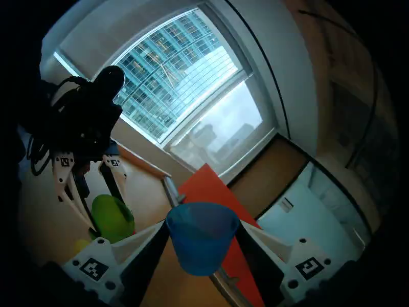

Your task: Pour water

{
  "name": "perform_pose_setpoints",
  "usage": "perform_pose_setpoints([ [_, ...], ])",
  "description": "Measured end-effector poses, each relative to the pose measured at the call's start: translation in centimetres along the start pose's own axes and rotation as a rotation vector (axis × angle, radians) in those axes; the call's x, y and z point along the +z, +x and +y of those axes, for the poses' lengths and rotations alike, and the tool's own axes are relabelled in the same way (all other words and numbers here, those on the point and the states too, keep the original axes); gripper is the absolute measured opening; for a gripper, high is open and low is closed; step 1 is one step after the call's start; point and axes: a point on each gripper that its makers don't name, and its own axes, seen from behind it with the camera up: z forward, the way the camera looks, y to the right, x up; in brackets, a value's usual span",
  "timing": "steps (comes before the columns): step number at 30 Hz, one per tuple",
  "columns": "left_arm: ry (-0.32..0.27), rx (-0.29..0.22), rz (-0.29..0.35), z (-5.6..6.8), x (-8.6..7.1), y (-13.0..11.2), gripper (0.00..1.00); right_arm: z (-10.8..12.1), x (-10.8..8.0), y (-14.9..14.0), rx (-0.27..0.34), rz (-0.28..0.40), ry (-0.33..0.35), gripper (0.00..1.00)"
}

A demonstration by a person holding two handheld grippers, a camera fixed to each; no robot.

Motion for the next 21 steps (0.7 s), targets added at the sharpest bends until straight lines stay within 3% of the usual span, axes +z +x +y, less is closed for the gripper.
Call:
perform_pose_setpoints([
  [21,-0.003,-0.002,0.011,0.0,0.0,0.1,0.88,0.9,2.2,1.9,-0.259,-0.003,0.003,0.91],
])
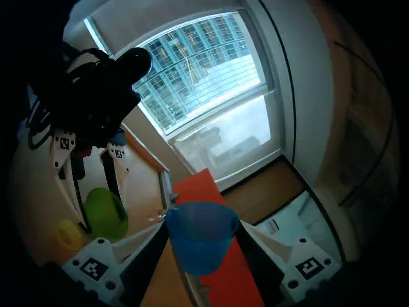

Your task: Pour water

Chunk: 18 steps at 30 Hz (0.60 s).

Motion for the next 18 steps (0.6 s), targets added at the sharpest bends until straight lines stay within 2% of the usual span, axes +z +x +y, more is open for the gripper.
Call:
perform_pose_setpoints([
  [6,-0.002,0.004,-0.007,0.1,0.1,-0.2,0.88,0.7,0.2,0.4,-0.061,-0.001,-0.017,0.92],
  [18,-0.002,0.008,-0.010,0.2,0.1,-0.3,0.88,1.7,0.4,0.6,-0.121,-0.001,-0.040,0.92],
])
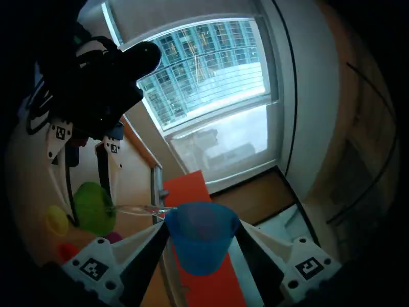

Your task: Pour water

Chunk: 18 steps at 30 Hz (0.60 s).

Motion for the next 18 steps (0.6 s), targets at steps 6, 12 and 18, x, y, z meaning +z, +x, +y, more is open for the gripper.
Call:
perform_pose_setpoints([
  [6,0.000,-0.002,-0.001,0.02,0.06,-0.06,0.88,0.11,0.15,-0.04,-0.023,-0.005,-0.006,0.92],
  [12,0.000,0.002,0.000,0.06,0.03,0.03,0.88,0.38,0.31,-0.08,-0.056,-0.009,-0.011,0.92],
  [18,-0.001,0.000,0.001,0.01,0.00,0.04,0.88,0.74,0.31,0.12,-0.081,-0.007,-0.015,0.91],
])
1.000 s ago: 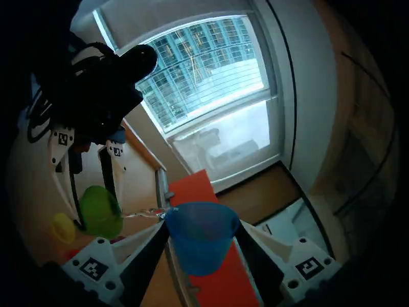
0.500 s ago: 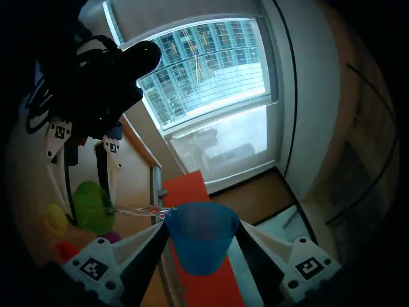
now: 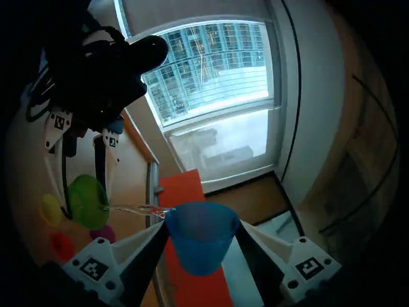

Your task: Pour water

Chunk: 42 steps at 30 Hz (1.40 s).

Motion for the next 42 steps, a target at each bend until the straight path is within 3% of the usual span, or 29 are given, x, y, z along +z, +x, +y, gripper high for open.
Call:
perform_pose_setpoints([
  [15,-0.002,0.008,-0.007,0.0,0.1,-0.2,0.88,0.9,0.0,0.3,-0.053,0.004,-0.018,0.91],
  [42,-0.004,0.008,-0.006,0.0,0.4,-0.2,0.88,1.4,0.8,1.3,-0.206,0.008,-0.031,0.92],
])
